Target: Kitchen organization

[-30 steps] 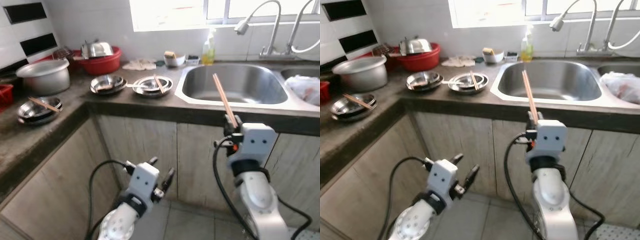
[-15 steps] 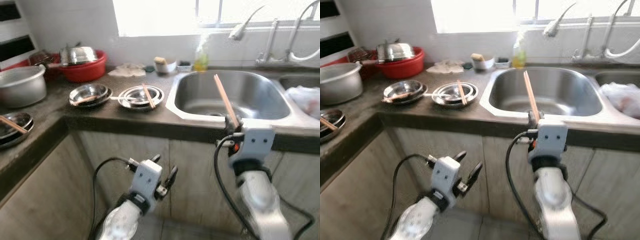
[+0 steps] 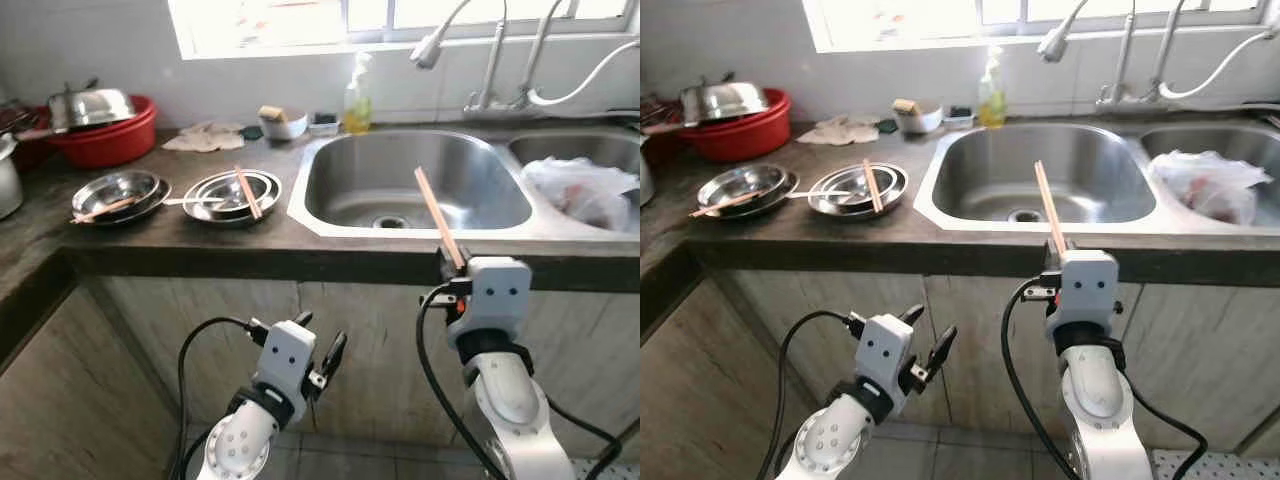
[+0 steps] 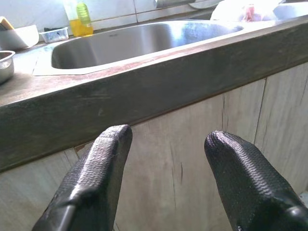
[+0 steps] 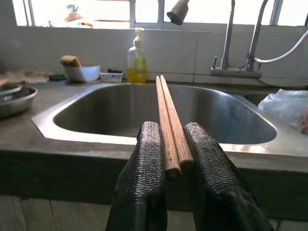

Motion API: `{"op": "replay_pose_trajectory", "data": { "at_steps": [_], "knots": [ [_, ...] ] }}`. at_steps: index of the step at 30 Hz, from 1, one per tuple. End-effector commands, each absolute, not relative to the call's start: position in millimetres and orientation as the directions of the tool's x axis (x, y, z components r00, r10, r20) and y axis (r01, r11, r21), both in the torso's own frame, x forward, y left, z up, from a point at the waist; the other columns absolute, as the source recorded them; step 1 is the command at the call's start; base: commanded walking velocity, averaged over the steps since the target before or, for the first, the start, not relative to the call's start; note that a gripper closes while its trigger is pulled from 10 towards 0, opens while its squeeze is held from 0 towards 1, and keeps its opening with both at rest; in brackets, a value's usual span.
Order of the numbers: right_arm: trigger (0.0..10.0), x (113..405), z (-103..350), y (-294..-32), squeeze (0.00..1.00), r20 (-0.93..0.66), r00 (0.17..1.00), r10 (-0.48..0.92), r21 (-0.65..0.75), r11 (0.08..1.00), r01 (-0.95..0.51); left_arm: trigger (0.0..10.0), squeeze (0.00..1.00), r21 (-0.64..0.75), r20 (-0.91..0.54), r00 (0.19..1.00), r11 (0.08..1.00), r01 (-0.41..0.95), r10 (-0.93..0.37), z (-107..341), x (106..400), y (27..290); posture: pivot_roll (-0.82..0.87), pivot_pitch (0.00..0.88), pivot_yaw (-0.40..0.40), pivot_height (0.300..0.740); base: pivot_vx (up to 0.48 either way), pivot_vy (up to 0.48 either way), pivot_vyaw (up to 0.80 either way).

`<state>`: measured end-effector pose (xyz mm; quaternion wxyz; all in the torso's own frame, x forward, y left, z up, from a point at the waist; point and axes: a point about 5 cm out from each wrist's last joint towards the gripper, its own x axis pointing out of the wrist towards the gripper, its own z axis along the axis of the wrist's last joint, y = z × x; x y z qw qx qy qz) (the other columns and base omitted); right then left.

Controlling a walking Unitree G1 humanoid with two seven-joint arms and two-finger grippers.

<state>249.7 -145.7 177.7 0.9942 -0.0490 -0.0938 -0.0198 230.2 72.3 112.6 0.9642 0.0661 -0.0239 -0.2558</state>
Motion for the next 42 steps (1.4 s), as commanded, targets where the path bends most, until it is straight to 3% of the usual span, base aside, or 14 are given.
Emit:
{"op": "replay_pose_trajectory", "data": {
  "at_steps": [1, 8, 42],
  "knots": [
    [10.0, 250, 175, -142, 0.0, 0.166, 0.986, -0.019, -0.109, 0.993, 0.037, 10.0, 0.0, 0.135, 0.018, 0.873, 0.867, 0.48, -0.487, 115, 231, 76, -0.04, 0.0, 0.03, 0.74, 0.0, -0.27, 0.0],
    [10.0, 249, 173, -147, 0.0, 0.152, 0.988, -0.011, -0.129, 0.991, 0.031, 10.0, 0.0, 0.12, 0.038, 0.875, 0.871, 0.476, -0.483, 118, 233, 70, -0.05, 0.0, 0.015, 0.74, 0.284, -0.373, 0.0],
    [10.0, 271, 193, -153, 0.0, 0.223, 0.974, 0.02, -0.156, 0.988, 0.015, 10.0, 0.0, 0.135, 0.139, 0.902, 0.91, 0.393, -0.41, 142, 255, 71, -0.04, 0.0, -0.025, 0.74, 0.023, 0.0, 0.0]
  ]
}}
